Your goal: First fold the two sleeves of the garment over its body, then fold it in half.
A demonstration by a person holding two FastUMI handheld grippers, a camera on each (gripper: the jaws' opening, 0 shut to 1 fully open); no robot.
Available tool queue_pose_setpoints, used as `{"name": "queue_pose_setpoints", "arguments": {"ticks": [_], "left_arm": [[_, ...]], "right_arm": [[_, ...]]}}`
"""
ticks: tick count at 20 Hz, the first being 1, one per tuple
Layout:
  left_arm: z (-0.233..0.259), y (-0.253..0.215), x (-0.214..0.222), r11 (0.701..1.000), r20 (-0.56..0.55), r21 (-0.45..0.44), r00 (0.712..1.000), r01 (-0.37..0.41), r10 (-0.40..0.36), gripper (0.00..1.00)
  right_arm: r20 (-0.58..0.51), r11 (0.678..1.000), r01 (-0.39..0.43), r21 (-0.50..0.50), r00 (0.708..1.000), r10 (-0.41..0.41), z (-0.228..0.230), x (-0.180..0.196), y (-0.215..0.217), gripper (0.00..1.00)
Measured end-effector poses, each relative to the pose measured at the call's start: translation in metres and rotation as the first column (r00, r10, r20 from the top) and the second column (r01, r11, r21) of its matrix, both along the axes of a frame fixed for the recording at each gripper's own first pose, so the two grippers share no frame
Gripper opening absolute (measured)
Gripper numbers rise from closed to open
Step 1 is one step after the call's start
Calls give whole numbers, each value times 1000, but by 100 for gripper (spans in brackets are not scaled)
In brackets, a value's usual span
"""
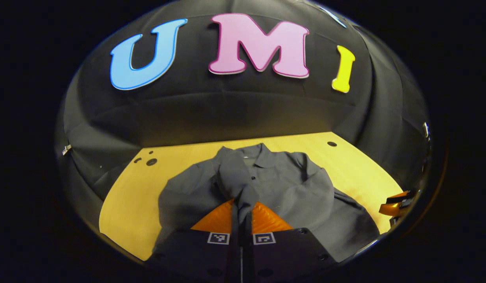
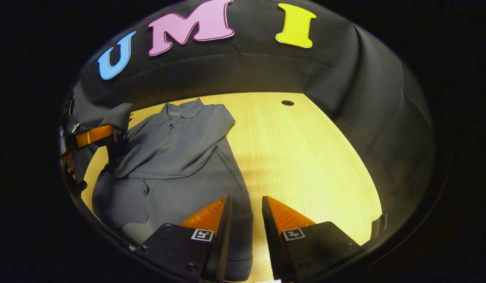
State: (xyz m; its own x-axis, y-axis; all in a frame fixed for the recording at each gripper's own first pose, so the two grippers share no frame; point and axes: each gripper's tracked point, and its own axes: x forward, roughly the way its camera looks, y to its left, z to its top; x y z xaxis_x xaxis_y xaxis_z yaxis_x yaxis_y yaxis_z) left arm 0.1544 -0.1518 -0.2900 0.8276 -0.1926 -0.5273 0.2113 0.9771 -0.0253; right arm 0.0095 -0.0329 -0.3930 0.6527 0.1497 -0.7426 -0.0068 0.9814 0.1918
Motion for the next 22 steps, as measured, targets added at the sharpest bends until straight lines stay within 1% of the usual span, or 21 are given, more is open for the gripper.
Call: {"name": "queue_pose_setpoints", "arguments": {"ticks": [6,8,10,11,12,13,15,16,17,18,19,20,21,22], "left_arm": [[-52,-47,2,999,-88,32,996,38,-35,8],[-65,-58,1,998,-121,22,991,52,-49,9],[-74,-68,0,998,-157,-8,986,64,-65,14],[-76,-73,-1,997,-169,-29,983,71,-75,20],[-78,-76,-2,996,-176,-43,981,74,-81,24],[-78,-80,-4,995,-179,-54,980,83,-91,24],[-77,-85,-7,992,-184,-60,976,108,-117,31],[-75,-91,-10,989,-188,-78,972,126,-139,49],[-73,-98,-14,984,-190,-103,968,144,-162,55],[-70,-106,-16,979,-184,-126,966,159,-181,46],[-63,-109,-18,977,-169,-131,968,167,-188,69],[-57,-109,-20,975,-149,-131,969,178,-197,66],[-53,-113,-22,972,-134,-131,968,194,-212,76],[-48,-114,-27,969,-121,-132,967,210,-226,86]], "right_arm": [[-33,1000,-10,3,999,10,-19,8,-23,49],[-40,1000,-10,3,999,10,-24,9,-30,49],[-44,1000,-2,8,999,3,-27,11,-35,49],[-45,1000,3,10,999,-2,-28,11,-38,49],[-46,1000,7,12,999,-6,-30,13,-39,49],[-45,1000,10,14,999,-9,-30,14,-40,48],[-44,1000,10,18,999,-9,-29,13,-41,48],[-42,1000,9,20,999,-8,-28,12,-40,48],[-42,1000,7,20,999,-6,-27,11,-39,48],[-41,1000,5,20,999,-4,-26,10,-38,48],[-38,1000,5,15,999,-5,-24,8,-38,49],[-35,1000,6,10,999,-5,-22,7,-37,49],[-36,1000,4,12,999,-4,-20,4,-35,40],[-34,1000,4,14,999,-3,-17,0,-32,49]]}}
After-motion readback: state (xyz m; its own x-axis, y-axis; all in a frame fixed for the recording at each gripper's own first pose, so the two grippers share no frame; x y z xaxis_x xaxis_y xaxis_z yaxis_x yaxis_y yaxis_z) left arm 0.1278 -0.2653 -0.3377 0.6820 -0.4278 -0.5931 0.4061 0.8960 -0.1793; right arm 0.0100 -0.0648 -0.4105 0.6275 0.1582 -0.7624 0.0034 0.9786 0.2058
